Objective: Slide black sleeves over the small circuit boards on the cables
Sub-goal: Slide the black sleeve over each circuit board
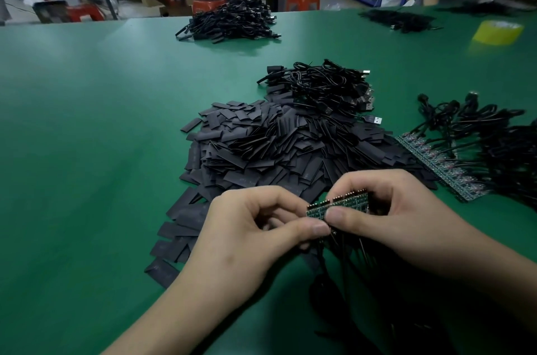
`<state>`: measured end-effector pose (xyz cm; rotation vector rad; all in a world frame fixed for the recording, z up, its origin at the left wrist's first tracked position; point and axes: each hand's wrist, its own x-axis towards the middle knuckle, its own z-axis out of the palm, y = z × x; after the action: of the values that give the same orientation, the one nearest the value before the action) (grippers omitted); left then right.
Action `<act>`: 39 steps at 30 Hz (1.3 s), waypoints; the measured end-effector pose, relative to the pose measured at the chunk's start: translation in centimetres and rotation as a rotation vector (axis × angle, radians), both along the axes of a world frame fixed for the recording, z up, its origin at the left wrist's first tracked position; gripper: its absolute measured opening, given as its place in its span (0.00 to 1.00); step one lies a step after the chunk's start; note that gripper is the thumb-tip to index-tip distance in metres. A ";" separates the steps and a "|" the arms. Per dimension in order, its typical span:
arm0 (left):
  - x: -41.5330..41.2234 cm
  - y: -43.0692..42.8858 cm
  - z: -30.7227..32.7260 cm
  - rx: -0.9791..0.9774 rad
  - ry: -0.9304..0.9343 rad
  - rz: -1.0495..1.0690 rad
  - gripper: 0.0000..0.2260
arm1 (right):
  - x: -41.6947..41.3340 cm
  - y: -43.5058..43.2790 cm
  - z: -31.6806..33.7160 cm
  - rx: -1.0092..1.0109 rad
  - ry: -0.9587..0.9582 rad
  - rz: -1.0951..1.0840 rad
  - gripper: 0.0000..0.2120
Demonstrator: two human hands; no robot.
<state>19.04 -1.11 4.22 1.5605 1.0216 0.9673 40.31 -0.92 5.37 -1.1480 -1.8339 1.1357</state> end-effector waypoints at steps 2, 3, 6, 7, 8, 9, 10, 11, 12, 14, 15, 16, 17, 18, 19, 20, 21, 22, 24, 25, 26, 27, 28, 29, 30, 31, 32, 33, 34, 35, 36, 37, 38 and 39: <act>0.1 0.1 0.0 -0.065 -0.070 -0.015 0.12 | -0.1 0.0 0.0 -0.032 0.061 0.006 0.02; 0.1 0.2 0.0 -0.085 -0.092 -0.021 0.13 | -0.1 0.0 -0.1 -0.051 0.087 0.011 0.03; 0.1 0.4 0.1 -0.118 -0.136 -0.027 0.11 | -0.3 0.1 -0.3 -0.081 0.139 0.021 0.06; 0.1 0.4 0.1 -0.124 -0.146 -0.031 0.11 | -0.3 0.1 -0.3 -0.094 0.162 0.027 0.05; 0.1 0.3 0.2 -0.129 -0.155 -0.035 0.10 | -0.3 0.1 -0.3 -0.110 0.185 0.038 0.05; 0.1 0.3 0.3 -0.134 -0.162 -0.039 0.10 | -0.3 0.1 -0.3 -0.129 0.207 0.052 0.04; 0.2 0.3 0.4 -0.140 -0.168 -0.043 0.09 | -0.3 0.1 -0.4 -0.147 0.226 0.063 0.04; 0.2 0.3 0.5 -0.148 -0.171 -0.048 0.08 | -0.3 0.1 -0.4 -0.166 0.242 0.065 0.03; 0.2 0.3 0.5 -0.154 -0.173 -0.053 0.07 | -0.3 0.2 -0.5 -0.186 0.254 0.062 0.02; 0.2 0.3 0.6 -0.157 -0.170 -0.065 0.06 | -0.3 0.2 -0.6 -0.223 0.283 0.053 0.02; 0.2 0.2 0.7 -0.158 -0.177 -0.072 0.06 | -0.4 0.2 -0.6 -0.237 0.300 0.057 0.03; 0.2 0.2 0.8 -0.161 -0.193 -0.082 0.06 | -0.4 0.2 -0.6 -0.245 0.318 0.068 0.03; 0.3 0.1 0.8 -0.162 -0.212 -0.091 0.06 | -0.5 0.1 -0.6 -0.247 0.333 0.079 0.03; 0.3 0.1 0.9 -0.161 -0.225 -0.098 0.05 | -0.4 0.1 -0.6 -0.243 0.338 0.088 0.04; 0.4 0.1 1.0 -0.157 -0.232 -0.100 0.04 | -0.3 0.2 -0.5 -0.242 0.340 0.095 0.05; 0.4 0.1 1.1 -0.152 -0.238 -0.094 0.05 | -0.2 0.2 -0.4 -0.248 0.341 0.103 0.06; 0.4 0.1 1.1 -0.147 -0.247 -0.081 0.05 | 0.1 0.3 -0.2 -0.258 0.332 0.112 0.06; 0.3 0.1 1.1 -0.142 -0.259 -0.062 0.06 | 0.5 0.5 0.0 -0.261 0.301 0.116 0.06; 0.2 0.3 1.1 -0.124 -0.284 -0.022 0.07 | 1.9 1.1 0.7 -0.231 0.164 0.087 0.08; 0.1 0.3 1.0 -0.103 -0.283 -0.004 0.08 | 2.7 1.4 1.2 -0.204 0.078 0.070 0.08; 0.0 0.4 0.9 -0.072 -0.272 0.009 0.09 | 3.5 1.7 1.6 -0.176 -0.007 0.061 0.07; 0.0 0.4 0.8 -0.034 -0.252 0.022 0.10 | 4.2 1.9 2.1 -0.148 -0.085 0.058 0.07; -0.1 0.4 0.7 0.010 -0.221 0.041 0.10 | 4.8 2.1 2.6 -0.121 -0.158 0.055 0.07; -0.2 0.5 0.5 0.058 -0.183 0.064 0.10 | 5.3 2.3 2.9 -0.090 -0.225 0.046 0.07; -0.2 0.5 0.4 0.106 -0.146 0.088 0.11 | 5.6 2.4 3.1 -0.049 -0.282 0.030 0.06; -0.3 0.5 0.3 0.149 -0.117 0.105 0.11 | 5.8 2.5 3.1 0.005 -0.334 0.001 0.06; -0.3 0.5 0.2 0.184 -0.101 0.121 0.11 | 5.9 2.5 3.0 0.078 -0.386 -0.047 0.07; -0.2 0.5 0.1 0.205 -0.097 0.137 0.11 | 5.7 2.5 2.9 0.166 -0.431 -0.098 0.08; -0.1 0.5 0.1 0.216 -0.101 0.153 0.11 | 5.1 2.3 2.7 0.248 -0.454 -0.132 0.09; 0.0 0.5 0.1 0.220 -0.110 0.165 0.10 | 4.2 2.0 2.5 0.299 -0.444 -0.134 0.10; 0.1 0.4 0.1 0.223 -0.122 0.168 0.10 | 3.1 1.7 2.3 0.322 -0.422 -0.103 0.12; 0.2 0.4 0.1 0.222 -0.135 0.161 0.10 | 2.0 1.3 2.0 0.334 -0.404 -0.054 0.13; 0.2 0.4 0.1 0.218 -0.147 0.150 0.09 | 1.1 0.9 1.7 0.332 -0.393 -0.012 0.14; 0.2 0.4 0.1 0.214 -0.152 0.138 0.07 | 0.3 0.6 1.4 0.312 -0.383 0.014 0.13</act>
<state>19.29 -0.71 4.30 1.5766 0.9532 1.3064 40.61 -0.36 6.82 -1.2255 -2.2151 0.6306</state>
